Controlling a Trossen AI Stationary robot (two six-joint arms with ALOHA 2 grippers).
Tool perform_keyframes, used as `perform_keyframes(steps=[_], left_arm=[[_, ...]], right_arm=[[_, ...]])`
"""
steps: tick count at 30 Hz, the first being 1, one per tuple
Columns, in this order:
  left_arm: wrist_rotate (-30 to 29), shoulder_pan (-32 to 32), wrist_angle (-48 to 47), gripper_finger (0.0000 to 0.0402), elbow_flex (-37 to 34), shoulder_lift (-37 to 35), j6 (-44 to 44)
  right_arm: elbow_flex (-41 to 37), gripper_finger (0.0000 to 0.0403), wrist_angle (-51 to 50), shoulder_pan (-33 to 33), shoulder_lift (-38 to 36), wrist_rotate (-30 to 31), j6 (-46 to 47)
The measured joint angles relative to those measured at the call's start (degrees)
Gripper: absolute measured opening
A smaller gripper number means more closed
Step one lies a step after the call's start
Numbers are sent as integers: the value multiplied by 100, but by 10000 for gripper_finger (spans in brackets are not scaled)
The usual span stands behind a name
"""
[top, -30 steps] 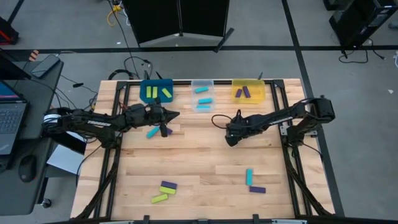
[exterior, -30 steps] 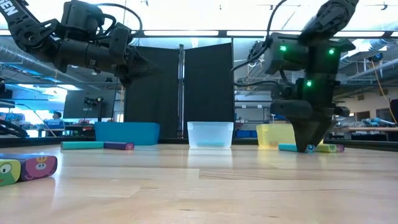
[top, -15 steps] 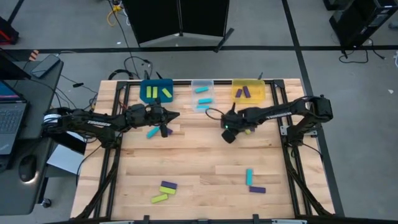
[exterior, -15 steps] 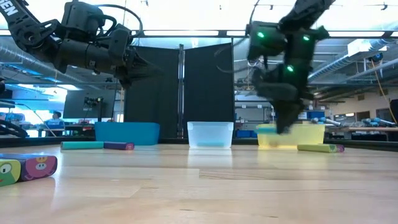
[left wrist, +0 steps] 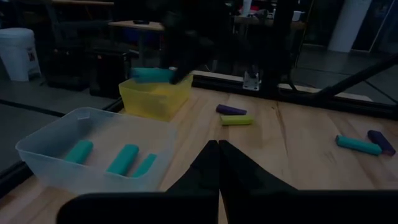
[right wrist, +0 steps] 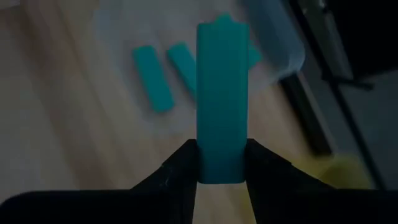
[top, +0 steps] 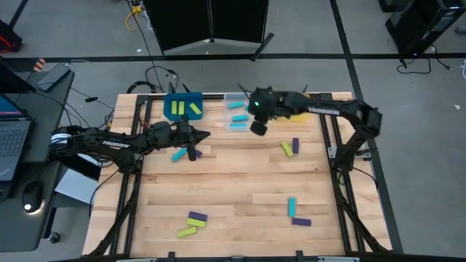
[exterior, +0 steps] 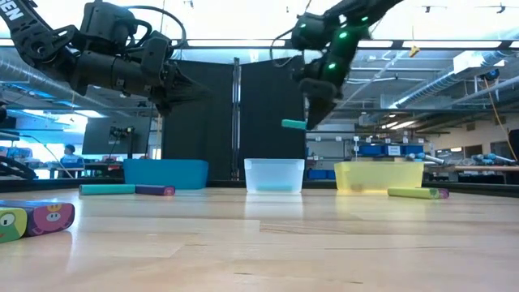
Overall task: Sort blocks
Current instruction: Put the blue block into the transparent bin
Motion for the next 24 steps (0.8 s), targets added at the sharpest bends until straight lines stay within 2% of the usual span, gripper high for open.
perform_keyframes(steps=[12,18,24], left_arm=[[2,0,-2,7,0,0,33],[2,0,-16,7,0,0,39],[2,0,-22,7,0,0,47]], right_arm=[[2113,117,-633,-380,2054,-384,-2098],[2525,117,-697,-577,2611,-488,-2581],[2541,117,-695,-832,2835,-742,-2830]])
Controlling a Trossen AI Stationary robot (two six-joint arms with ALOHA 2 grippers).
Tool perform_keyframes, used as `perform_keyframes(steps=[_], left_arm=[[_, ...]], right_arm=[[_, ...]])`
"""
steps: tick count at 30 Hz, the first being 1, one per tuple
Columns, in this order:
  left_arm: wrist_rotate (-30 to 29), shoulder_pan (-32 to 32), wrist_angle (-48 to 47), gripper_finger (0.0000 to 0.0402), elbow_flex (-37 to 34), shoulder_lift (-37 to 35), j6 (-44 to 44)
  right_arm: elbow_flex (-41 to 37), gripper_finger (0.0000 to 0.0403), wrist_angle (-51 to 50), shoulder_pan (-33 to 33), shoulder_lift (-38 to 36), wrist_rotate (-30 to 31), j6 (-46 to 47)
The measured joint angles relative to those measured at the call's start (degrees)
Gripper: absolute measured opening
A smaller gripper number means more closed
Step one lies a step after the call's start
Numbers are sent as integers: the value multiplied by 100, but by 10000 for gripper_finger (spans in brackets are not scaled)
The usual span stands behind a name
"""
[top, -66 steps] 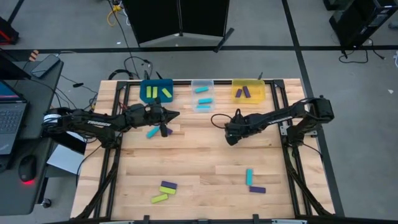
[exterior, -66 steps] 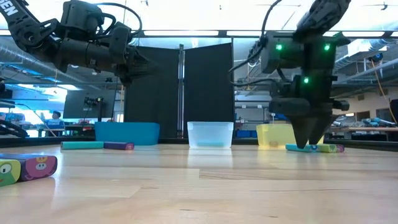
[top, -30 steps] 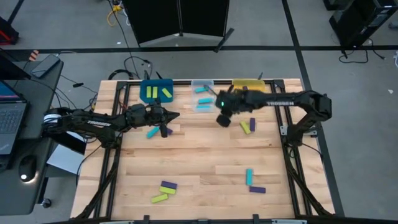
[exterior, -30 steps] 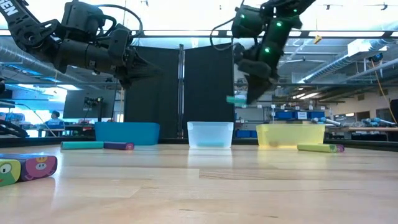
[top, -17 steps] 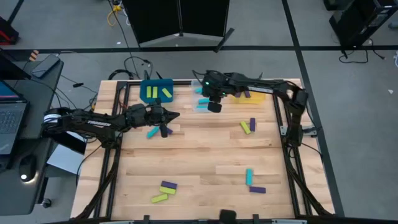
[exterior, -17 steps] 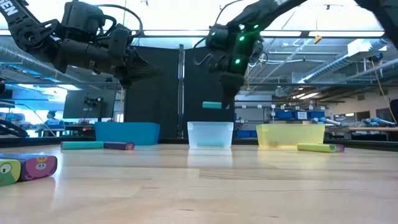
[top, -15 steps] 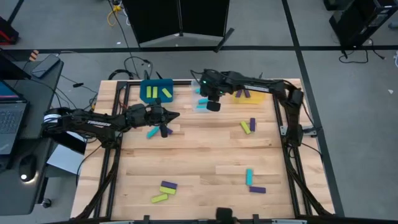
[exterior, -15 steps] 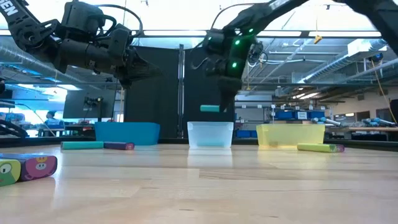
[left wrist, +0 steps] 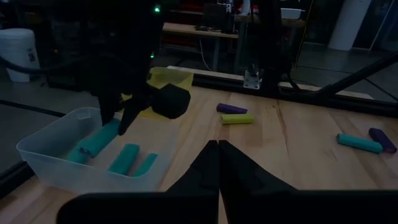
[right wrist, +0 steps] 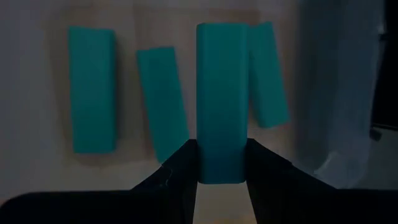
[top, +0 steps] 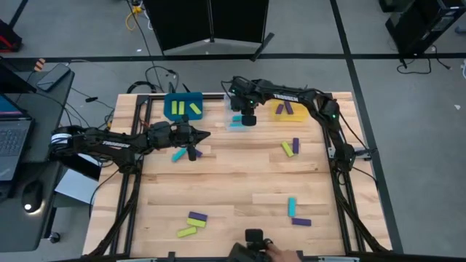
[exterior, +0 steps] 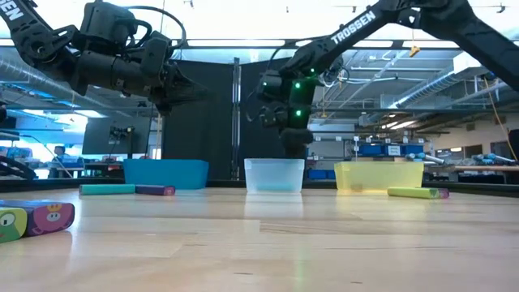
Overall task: Sort blocks
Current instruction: Put the blue block into the transparent bin, then put the violet block into the yellow bin
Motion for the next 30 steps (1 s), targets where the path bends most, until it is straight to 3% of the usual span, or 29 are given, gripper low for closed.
perform_keyframes(steps=[12,20,30], left_arm=[[-2,15,-13,7,0,2,11],[-9,15,-77,7,0,2,20],[-28,15,-219,7,0,2,36]], right_arm=[[2,119,122,-97,151,-421,-134],[2,157,92,-69,151,-448,-110],[207,160,-302,-31,143,7,-97]])
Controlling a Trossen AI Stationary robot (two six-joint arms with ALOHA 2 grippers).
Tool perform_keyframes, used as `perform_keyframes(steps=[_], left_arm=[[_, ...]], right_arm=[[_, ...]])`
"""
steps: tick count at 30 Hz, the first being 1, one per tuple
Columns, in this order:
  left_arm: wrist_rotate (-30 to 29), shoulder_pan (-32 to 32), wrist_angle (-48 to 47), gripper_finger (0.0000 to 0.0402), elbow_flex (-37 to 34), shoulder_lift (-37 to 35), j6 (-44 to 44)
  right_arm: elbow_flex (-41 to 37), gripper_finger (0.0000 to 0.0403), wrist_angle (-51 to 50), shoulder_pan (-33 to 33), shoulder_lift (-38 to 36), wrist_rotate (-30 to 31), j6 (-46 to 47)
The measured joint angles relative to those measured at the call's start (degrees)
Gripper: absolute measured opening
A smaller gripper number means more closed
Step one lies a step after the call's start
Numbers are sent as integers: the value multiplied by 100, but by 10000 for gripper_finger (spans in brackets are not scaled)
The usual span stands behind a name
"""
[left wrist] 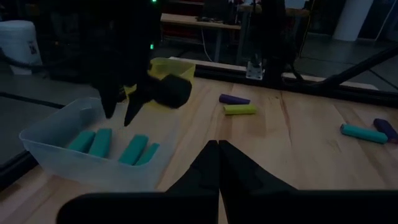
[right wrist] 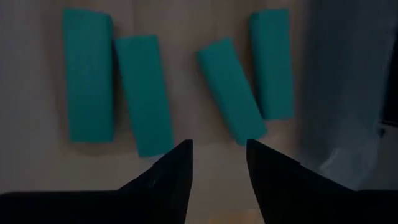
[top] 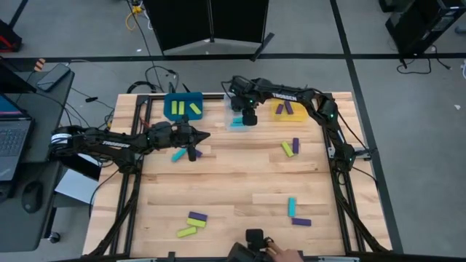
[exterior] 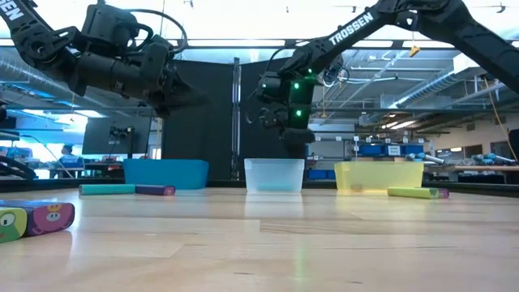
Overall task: Sort blocks
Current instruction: Put the violet block into the yellow bin
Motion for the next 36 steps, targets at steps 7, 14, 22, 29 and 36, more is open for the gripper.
perform_keyframes(steps=[7,14,22,29,36], left_arm=[[0,0,-63,7,0,0,-24],[0,0,-87,7,0,0,146],[236,-9,-265,7,0,0,312],[703,-13,-1574,7,416,0,519],[810,-246,-4194,7,1424,0,1067]], right_arm=[[782,81,-931,381,-14,64,115],[844,15,-953,831,-117,-323,373],[-798,7,564,1192,-1086,-614,1090],[-3023,6,2599,1765,-2628,-596,2285],[-4689,6,4033,2557,-3705,-136,3349]])
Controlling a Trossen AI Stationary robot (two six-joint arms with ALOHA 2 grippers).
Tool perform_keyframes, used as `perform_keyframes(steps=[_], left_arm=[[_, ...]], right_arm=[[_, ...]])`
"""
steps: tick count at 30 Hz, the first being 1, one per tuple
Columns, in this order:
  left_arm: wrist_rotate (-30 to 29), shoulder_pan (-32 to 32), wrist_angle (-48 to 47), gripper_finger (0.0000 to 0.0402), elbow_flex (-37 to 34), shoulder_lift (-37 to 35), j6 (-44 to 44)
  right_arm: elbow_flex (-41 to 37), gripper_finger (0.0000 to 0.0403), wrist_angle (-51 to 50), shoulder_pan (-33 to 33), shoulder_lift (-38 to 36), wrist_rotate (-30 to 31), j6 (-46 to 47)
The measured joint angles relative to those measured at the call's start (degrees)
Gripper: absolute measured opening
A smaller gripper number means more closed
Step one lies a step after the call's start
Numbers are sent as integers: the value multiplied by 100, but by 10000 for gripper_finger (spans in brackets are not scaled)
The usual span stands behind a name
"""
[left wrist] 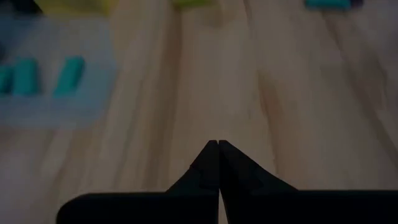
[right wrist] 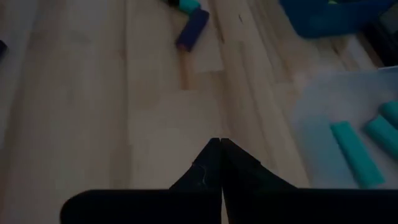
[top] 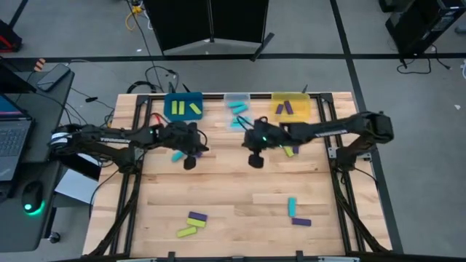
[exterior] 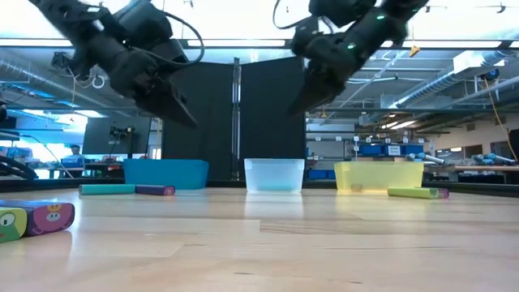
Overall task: Sort blocks
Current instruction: Put the violet block into the yellow bin
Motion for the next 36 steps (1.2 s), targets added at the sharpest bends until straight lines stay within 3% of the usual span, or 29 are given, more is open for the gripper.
perform_keyframes(steps=[6,10,17,23,26,29,36], left_arm=[[-355,-101,-2208,16,905,0,243],[-625,-101,-2971,36,1182,2,528],[-656,-101,-3323,104,1156,201,843],[-652,-86,-3324,168,1155,887,891],[-934,-84,-3280,192,1152,1198,1147],[-1226,-47,-3210,209,1152,1421,1334],[-1259,133,-3173,219,1150,1823,1680]], right_arm=[[-619,7,328,504,-294,393,583],[-682,9,353,716,-220,572,800],[-682,11,372,917,-97,597,893],[-685,12,466,967,-71,597,895],[-685,12,462,977,-71,597,893],[-685,12,455,977,-71,597,893],[-685,12,452,979,-71,597,863]])
